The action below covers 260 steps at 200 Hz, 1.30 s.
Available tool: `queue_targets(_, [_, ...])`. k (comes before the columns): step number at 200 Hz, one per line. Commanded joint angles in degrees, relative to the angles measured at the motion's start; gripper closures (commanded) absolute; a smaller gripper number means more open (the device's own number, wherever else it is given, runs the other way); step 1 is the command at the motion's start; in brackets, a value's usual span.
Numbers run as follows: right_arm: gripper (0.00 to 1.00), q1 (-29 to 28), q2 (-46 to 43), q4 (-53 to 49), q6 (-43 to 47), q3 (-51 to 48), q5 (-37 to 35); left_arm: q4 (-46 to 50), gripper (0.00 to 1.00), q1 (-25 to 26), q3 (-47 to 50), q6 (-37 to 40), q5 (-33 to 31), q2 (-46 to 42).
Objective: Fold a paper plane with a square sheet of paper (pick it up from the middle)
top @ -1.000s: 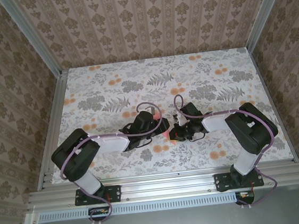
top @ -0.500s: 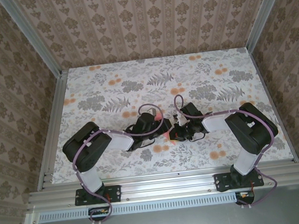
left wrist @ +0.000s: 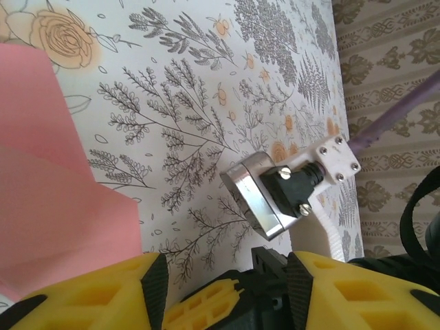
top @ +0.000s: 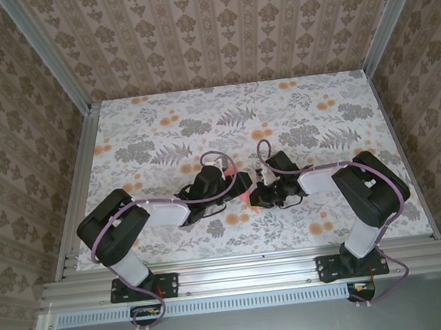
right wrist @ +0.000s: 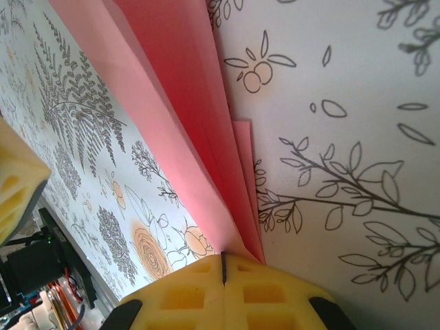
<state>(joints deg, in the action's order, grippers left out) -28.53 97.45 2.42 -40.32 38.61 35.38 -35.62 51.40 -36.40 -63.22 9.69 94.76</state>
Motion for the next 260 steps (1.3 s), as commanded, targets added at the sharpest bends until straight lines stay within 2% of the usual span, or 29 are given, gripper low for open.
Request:
queue_targets(1, [1.00,0.1,3.5,-7.0,-0.7,-2.9,-8.6,-0.1,0.50,0.6,1.6,0.4,1.5,0.1])
queue_targets(48, [1.00,0.1,3.8,-6.4,-1.1,-3.1,-8.3,-3.7,0.52,0.9,1.3,-1.5,3.2,5.3])
queue_targets(85, [1.00,0.1,3.4,-4.5,-2.2,-3.4,-7.0,-2.8,0.55,0.7,2.1,-3.8,1.1,7.6])
queue_targets(187, [0.98,0.0,-4.7,2.6,-7.8,-3.5,0.6,-1.0,0.58,0.7,2.4,-4.7,0.9,7.5])
queue_targets(211, [0.97,-0.2,-4.0,5.1,-8.7,-3.1,3.7,-0.9,0.58,0.7,2.1,-4.8,1.1,7.6])
queue_targets(247, [0.96,-0.1,-1.5,4.6,-8.3,-2.3,4.0,-0.9,0.57,0.7,1.9,-4.7,1.1,7.6])
queue_targets(260, [0.96,-0.1,-0.2,1.6,-6.9,-1.7,1.9,-0.9,0.57,0.7,1.9,-4.6,1.0,7.6])
